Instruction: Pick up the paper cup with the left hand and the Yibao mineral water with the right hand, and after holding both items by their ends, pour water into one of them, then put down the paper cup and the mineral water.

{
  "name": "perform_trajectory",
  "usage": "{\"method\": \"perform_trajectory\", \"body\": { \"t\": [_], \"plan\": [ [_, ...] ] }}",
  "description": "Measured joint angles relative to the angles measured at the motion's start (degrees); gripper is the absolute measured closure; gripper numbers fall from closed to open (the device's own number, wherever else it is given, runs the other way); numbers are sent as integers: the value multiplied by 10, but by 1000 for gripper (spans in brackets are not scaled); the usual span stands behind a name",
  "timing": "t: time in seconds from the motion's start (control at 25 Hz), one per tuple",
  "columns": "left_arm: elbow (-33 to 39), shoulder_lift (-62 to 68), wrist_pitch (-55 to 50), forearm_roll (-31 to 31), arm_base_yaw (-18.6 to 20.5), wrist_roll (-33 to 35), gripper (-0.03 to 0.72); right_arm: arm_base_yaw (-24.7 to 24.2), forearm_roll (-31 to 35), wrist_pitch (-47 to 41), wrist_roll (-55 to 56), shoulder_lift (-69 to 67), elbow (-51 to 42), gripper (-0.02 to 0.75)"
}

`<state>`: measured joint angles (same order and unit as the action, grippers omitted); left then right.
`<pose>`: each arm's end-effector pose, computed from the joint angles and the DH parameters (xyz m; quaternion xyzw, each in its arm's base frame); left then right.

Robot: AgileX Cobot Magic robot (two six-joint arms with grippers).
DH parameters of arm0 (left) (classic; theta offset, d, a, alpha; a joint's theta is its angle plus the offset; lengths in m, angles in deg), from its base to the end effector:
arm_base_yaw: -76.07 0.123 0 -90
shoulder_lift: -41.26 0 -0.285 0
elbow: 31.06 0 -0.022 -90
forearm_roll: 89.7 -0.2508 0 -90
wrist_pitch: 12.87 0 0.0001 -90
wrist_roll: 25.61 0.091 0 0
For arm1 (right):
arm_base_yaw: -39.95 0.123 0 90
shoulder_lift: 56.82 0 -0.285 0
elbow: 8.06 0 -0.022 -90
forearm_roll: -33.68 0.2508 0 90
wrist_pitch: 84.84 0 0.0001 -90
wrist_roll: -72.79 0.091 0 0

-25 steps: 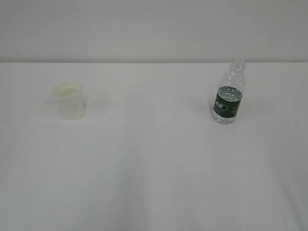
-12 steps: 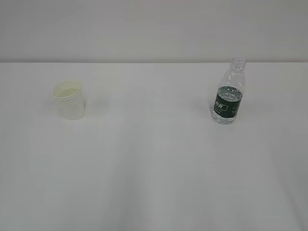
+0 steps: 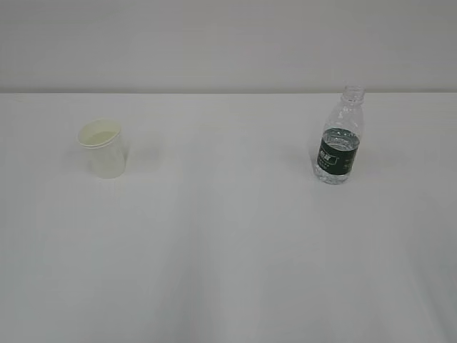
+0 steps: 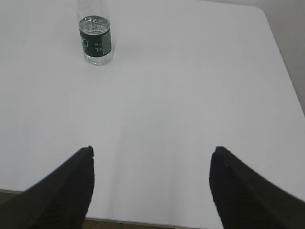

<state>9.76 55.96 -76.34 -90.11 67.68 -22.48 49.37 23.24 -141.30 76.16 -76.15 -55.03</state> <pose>-0.0017 0.0008 0.3112 0.0862 0.8573 -0.0197 0.5072 0.0297 -0.0090 0.2901 -0.0539 0.8725 -0.0370 0.4841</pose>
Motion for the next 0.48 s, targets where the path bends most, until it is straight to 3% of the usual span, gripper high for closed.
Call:
{"method": "perform_trajectory", "body": {
  "t": [0.48],
  "plan": [
    [36, 0, -4, 9, 0, 0, 212, 0, 7, -20, 0, 0, -2, 167]
  ]
}}
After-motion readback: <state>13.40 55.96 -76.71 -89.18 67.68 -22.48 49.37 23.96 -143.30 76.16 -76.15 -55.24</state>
